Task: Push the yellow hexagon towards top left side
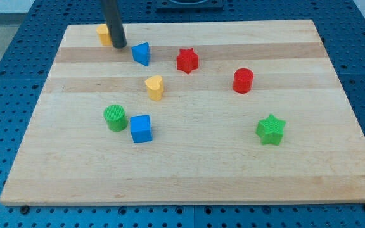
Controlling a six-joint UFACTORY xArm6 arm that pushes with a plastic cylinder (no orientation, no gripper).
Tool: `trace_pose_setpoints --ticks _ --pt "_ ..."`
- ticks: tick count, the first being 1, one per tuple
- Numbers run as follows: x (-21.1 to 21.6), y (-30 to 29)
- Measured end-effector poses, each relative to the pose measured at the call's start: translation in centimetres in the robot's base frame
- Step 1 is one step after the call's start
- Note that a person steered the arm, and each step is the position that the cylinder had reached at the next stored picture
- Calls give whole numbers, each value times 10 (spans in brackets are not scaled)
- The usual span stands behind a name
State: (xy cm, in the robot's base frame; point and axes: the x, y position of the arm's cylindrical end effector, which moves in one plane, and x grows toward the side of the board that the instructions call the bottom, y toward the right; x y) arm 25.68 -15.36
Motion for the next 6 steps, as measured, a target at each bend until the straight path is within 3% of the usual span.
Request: trace_pose_setpoints --ticks 1,4,6 --pt "-19 3" --pt "-19 -42" --pt "13 -28"
